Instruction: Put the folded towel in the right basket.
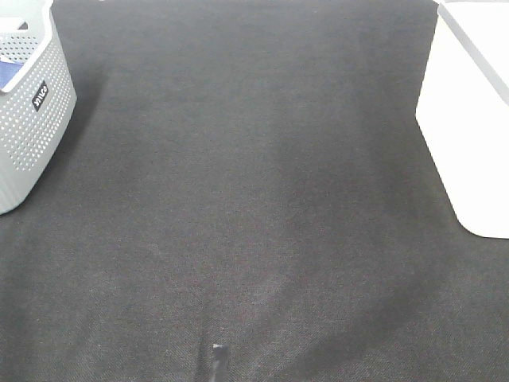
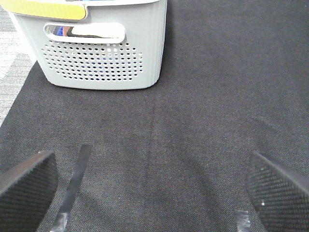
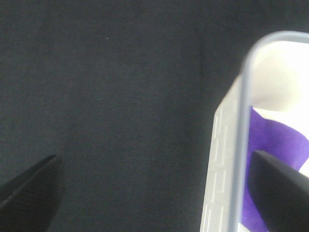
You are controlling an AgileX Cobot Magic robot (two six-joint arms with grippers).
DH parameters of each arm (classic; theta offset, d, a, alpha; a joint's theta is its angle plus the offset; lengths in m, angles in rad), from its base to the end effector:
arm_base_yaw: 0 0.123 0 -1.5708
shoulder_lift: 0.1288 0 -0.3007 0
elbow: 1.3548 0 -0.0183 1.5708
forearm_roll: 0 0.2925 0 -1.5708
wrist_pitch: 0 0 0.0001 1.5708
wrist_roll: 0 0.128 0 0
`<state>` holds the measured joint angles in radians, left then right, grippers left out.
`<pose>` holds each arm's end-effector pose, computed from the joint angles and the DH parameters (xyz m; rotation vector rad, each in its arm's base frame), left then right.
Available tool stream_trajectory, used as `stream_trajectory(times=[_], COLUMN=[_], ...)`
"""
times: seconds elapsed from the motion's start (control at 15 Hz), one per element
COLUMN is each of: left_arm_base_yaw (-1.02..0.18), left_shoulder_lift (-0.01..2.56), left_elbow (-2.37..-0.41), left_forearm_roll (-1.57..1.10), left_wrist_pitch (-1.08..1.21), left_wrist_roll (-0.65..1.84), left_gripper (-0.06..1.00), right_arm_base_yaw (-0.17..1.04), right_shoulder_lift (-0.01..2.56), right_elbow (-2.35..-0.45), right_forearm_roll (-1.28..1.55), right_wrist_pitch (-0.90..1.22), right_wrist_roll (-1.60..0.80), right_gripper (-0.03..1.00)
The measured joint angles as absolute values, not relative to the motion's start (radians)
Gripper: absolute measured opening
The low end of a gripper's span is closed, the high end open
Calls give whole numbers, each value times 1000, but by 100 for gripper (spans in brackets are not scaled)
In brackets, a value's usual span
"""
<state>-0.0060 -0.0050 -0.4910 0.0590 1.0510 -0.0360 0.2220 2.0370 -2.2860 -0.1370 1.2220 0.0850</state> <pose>0.0498 0.0063 0.2788 -0.0328 2.0372 0.0442 0.5100 0.0983 0.3877 -0.1684 2.4382 -0.0427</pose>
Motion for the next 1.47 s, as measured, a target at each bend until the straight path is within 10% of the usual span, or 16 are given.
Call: stream_trajectory(times=[0.4, 1.0, 1.47], left_arm_base_yaw=[-6, -6, -6], left_shoulder_lift=[-5, -5, -5], left_elbow=[-491, -491, -491], left_forearm_roll=[59, 59, 59], left_wrist_pitch=[1051, 1051, 1051], left_wrist_roll=[-36, -36, -36], left_gripper=[99, 99, 99], right_arm_base_yaw=[231, 231, 231], right_shoulder_lift=[1708, 490, 3], right_elbow=[-1866, -849, -538], right_forearm_roll=[-82, -71, -77], right_wrist_pitch=[1217, 1221, 1150], right_wrist_roll=[144, 82, 81], right_gripper=[97, 96, 96])
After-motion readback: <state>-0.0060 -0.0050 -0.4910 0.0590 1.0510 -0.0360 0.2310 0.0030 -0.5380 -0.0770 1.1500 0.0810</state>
